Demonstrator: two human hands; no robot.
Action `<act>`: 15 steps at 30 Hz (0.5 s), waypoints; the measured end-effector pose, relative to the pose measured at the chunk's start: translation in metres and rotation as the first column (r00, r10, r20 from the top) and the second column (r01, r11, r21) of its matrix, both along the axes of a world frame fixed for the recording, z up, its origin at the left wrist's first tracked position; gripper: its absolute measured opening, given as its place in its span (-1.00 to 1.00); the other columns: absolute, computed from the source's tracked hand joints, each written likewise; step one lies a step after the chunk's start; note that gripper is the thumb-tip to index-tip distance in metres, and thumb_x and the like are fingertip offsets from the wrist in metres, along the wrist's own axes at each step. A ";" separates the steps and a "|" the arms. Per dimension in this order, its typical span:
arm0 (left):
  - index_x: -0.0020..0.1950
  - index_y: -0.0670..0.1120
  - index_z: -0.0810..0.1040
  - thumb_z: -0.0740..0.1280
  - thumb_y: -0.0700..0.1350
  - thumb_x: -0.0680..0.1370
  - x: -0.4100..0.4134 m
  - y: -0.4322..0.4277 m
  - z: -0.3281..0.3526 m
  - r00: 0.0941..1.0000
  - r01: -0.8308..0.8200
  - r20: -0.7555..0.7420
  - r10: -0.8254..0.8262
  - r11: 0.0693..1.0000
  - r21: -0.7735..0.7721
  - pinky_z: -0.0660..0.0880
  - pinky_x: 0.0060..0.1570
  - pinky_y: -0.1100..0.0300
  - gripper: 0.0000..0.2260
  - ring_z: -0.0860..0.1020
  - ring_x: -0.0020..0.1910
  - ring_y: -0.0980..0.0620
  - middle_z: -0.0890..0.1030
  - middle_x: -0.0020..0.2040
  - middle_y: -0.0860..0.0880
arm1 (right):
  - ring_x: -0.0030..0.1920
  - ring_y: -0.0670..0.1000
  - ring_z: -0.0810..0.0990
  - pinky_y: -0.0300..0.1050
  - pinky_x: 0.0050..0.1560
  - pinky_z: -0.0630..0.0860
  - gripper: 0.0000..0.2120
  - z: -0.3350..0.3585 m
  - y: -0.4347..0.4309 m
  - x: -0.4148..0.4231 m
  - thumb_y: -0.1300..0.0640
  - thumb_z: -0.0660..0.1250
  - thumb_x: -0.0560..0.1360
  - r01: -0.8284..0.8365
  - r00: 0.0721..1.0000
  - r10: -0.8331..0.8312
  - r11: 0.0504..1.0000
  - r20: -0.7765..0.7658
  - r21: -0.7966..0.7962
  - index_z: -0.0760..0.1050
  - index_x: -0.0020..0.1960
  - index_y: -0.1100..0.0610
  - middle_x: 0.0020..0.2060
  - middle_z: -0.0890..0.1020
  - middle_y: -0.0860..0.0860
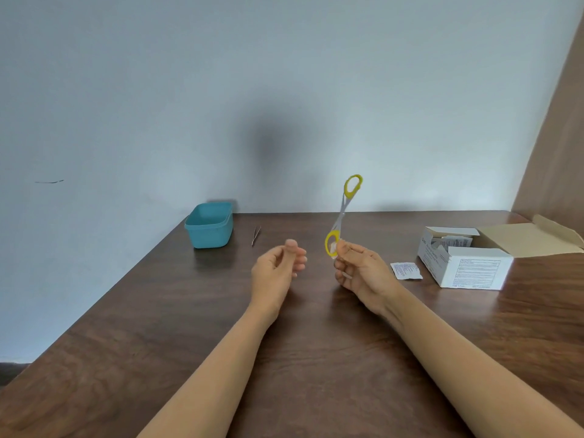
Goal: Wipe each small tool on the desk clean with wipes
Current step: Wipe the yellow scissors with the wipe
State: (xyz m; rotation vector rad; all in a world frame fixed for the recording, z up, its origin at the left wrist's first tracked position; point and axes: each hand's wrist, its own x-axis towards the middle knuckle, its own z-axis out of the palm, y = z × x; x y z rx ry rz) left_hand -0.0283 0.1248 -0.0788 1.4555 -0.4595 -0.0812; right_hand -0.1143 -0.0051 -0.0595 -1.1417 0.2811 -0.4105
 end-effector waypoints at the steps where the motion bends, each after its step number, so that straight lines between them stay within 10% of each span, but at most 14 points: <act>1: -0.12 -0.17 0.66 0.26 0.00 0.61 -0.002 -0.001 0.000 0.998 0.036 0.047 -0.037 0.999 0.040 0.46 -0.31 0.40 -0.70 0.58 -0.33 0.18 0.67 -0.25 -0.03 | -0.33 -0.10 0.42 -0.29 -0.32 0.44 -0.86 -0.001 -0.001 0.001 0.14 0.35 0.50 0.015 1.000 -0.016 0.998 0.006 0.055 0.63 -0.20 0.11 -0.37 0.49 -0.02; 15: -0.26 -0.14 0.52 0.17 -0.01 0.65 -0.011 -0.002 -0.005 0.858 -0.034 0.478 -0.185 0.910 0.413 0.39 -0.32 0.23 -0.65 0.46 -0.40 0.14 0.56 -0.38 0.00 | -0.30 -0.06 0.38 -0.22 -0.21 0.37 -0.85 -0.010 0.006 0.005 0.20 0.40 0.47 0.009 1.000 -0.009 0.978 -0.001 -0.206 0.70 -0.25 0.11 -0.29 0.57 0.08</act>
